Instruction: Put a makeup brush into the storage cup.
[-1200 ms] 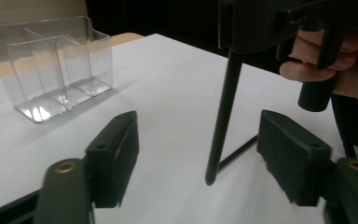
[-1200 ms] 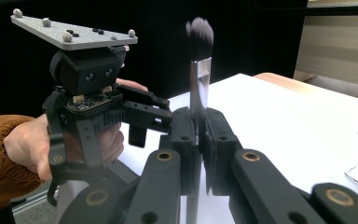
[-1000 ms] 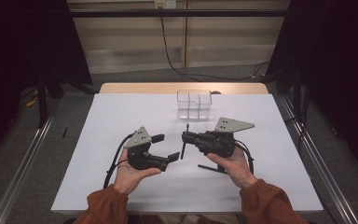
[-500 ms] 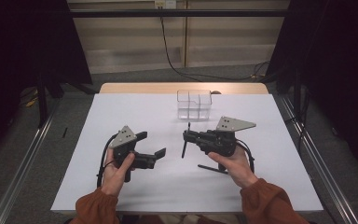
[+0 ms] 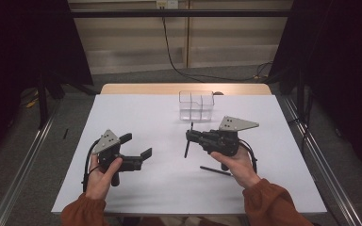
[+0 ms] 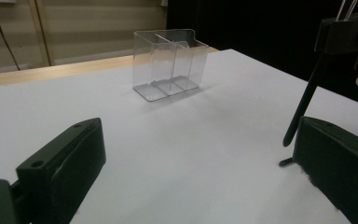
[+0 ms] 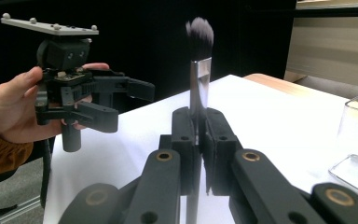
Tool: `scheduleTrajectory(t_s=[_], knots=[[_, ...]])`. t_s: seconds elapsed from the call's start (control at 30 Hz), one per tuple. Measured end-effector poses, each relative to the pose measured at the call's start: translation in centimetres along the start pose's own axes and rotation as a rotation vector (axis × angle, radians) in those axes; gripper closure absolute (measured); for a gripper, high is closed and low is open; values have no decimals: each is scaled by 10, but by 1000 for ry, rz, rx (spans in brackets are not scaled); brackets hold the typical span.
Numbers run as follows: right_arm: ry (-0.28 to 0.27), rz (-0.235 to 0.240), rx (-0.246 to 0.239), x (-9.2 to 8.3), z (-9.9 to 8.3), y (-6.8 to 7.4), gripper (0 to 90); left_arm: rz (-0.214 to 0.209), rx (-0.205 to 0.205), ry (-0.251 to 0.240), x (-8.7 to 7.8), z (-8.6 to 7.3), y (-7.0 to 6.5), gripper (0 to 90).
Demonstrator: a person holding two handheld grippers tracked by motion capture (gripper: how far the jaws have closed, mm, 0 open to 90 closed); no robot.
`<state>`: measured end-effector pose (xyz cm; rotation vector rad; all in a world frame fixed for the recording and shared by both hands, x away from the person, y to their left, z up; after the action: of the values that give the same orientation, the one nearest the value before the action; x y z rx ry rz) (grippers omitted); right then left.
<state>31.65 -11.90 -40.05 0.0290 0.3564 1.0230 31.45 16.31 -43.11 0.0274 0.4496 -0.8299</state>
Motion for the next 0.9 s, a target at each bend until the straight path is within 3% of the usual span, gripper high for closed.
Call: scheduleTrajectory(t_s=[0.2,0.67,0.8,0.9], knots=[[-3,-4,-2,-2,1,-3,841,22,28,1,-11,-6,1,24],[-7,-25,9,-3,5,-12,841,43,29,-29,-33,-21,15,24],[-4,-34,0,-1,11,-15,841,43,38,-58,-40,-27,18,25],[5,-47,-8,2,15,-20,841,47,31,-47,-44,-32,20,24]])
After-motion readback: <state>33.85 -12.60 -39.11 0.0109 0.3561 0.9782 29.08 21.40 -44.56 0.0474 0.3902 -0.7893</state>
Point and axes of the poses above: each handheld gripper's, and its own axes: x roughly forward along the jaws, z roughly out of its top, y roughly to its left, the point moved 4 cm from there along x, roughly forward along the jaws, and after that the axes turned 5 degrees about y, right-handed, at the moved point
